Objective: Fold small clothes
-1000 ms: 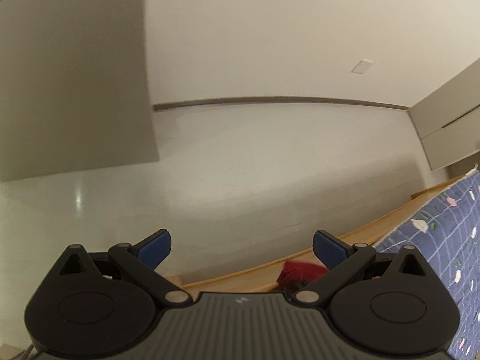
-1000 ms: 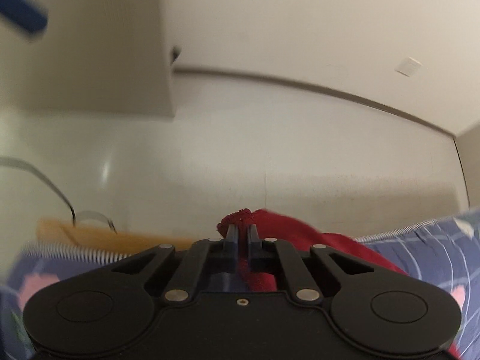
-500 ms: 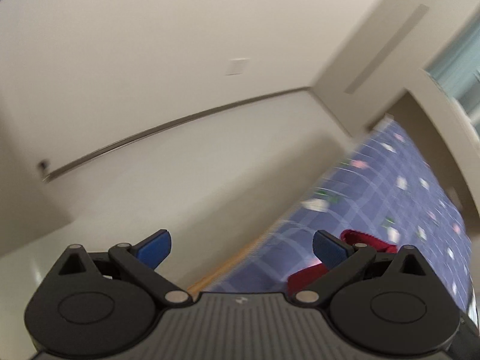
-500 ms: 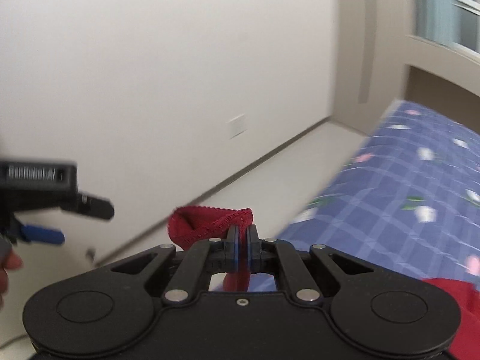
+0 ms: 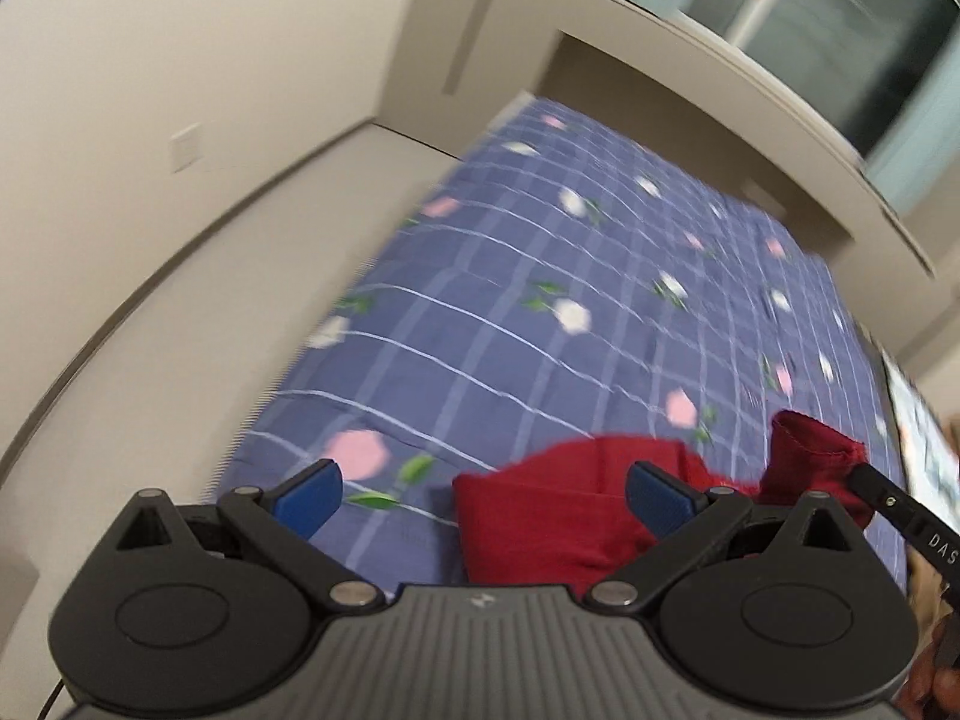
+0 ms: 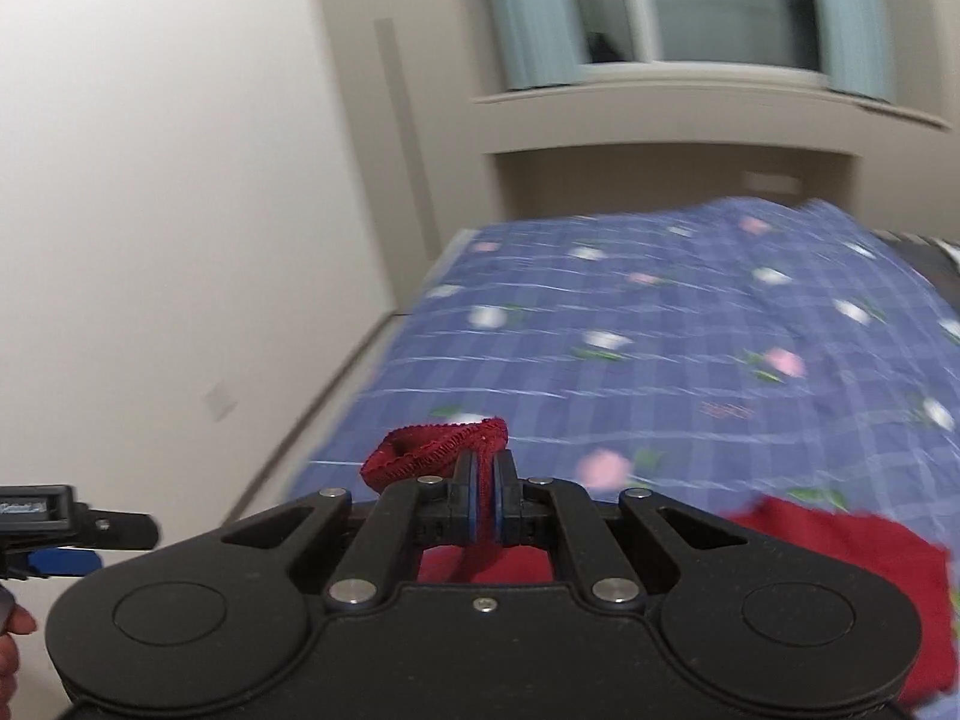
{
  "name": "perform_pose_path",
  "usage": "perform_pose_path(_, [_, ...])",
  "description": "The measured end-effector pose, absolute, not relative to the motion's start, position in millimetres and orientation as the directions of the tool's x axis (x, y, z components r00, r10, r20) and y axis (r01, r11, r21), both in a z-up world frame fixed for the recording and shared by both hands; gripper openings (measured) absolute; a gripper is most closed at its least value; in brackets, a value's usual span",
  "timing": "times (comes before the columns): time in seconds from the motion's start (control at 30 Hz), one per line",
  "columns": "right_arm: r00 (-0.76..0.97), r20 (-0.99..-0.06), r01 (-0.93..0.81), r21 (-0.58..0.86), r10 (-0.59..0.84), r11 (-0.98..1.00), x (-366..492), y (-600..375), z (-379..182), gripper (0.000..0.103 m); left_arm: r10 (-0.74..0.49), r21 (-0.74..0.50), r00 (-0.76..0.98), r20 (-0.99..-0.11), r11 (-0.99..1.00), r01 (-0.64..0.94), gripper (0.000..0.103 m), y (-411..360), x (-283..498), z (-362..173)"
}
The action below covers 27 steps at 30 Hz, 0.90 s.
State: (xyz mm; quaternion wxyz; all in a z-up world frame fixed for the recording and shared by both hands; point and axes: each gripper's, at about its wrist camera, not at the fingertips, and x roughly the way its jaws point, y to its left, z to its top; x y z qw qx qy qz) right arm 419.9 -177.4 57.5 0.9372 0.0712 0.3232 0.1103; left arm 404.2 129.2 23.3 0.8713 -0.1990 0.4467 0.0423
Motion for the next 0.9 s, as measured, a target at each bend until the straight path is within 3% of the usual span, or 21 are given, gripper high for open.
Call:
perform_pose_path(0.3, [0.72, -0.683, 0.091, 0.266, 0.121, 0.96, 399, -294, -35, 0.004, -0.154, -0.135, 0.537, -0.829, 0.988, 0.075, 0.103, 55, 448, -16])
perform_pose_path(0.6, [0.668, -0.728, 0.1, 0.291, 0.152, 0.951, 388, -325, -82, 0.007, -0.219, -0.016, 0.443, -0.87, 0.908, 0.418, 0.103, 29, 488, -45])
perform_pose_path(0.73, [0.646, -0.748, 0.103, 0.285, 0.154, 0.953, 387, -330, -89, 0.02, -0.23, 0.02, 0.373, -0.899, 0.829, 0.558, 0.103, 15, 502, -54])
perform_pose_path(0.8, [0.641, -0.753, 0.109, 0.282, 0.149, 0.953, 384, -335, -91, 0.021, -0.233, 0.02, 0.335, -0.913, 0.794, 0.607, 0.103, 9, 507, -59])
perform_pose_path(0.9, [0.636, -0.759, 0.108, 0.265, 0.139, 0.958, 380, -342, -89, 0.033, -0.235, 0.014, 0.293, -0.927, 0.758, 0.652, 0.102, 5, 513, -64])
